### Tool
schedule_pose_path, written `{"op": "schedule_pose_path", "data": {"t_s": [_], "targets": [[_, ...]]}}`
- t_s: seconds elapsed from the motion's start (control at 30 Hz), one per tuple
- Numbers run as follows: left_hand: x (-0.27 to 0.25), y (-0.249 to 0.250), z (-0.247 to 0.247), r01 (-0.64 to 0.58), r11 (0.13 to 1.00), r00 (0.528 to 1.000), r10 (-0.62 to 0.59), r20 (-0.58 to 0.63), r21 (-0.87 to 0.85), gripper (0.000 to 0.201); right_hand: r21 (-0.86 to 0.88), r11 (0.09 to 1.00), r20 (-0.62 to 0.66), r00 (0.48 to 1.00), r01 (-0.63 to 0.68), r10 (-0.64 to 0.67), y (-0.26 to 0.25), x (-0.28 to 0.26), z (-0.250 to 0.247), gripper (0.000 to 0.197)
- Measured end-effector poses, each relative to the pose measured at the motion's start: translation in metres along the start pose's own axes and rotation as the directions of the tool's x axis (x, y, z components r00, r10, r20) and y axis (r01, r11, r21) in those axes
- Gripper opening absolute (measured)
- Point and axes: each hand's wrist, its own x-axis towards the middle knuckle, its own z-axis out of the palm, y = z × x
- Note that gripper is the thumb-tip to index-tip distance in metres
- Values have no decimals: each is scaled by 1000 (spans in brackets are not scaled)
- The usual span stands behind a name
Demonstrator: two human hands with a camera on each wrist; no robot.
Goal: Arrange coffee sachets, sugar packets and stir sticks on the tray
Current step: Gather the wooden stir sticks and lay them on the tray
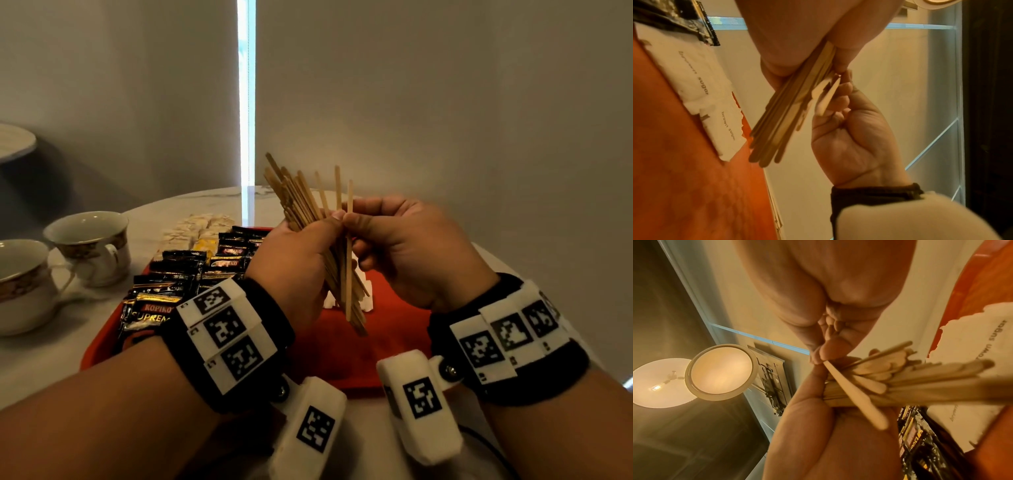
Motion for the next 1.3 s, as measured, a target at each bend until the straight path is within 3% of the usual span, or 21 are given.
{"op": "schedule_pose_path", "data": {"t_s": [0.17, 0.33, 0.53, 0.7, 0.93, 1.07, 1.2, 1.3], "targets": [[-1, 2, 0, 62, 997, 997, -60, 49, -41, 32, 2, 999, 18, 999, -39, 39, 3, 3, -3, 21], [-2, 3, 3, 94, 994, 995, -91, 45, -64, 24, -88, 996, 29, 1000, -4, 6, 6, 4, -7, 30], [-5, 4, 6, 137, 988, 987, -130, 99, -66, 17, -19, 997, 119, 990, -78, 79, 5, 5, -11, 43], [-6, 6, 7, 143, 988, 982, -135, 130, -51, 19, 50, 993, 125, 988, -103, 96, 6, 8, -15, 32], [-9, 9, 5, 167, 983, 963, -146, 228, -77, 14, 133, 974, 311, 941, -181, 132, 4, 8, -22, 36], [-9, 7, 6, 204, 977, 957, -184, 226, -66, 20, 145, 965, 342, 927, -216, 156, 9, 13, -25, 36], [-7, 5, 5, 232, 970, 956, -214, 199, -68, 26, 179, 951, 352, 919, -251, 176, 13, 15, -23, 50], [-7, 5, 5, 221, 972, 963, -204, 178, -81, 30, 180, 950, 317, 930, -254, 188, 12, 12, -22, 34]]}}
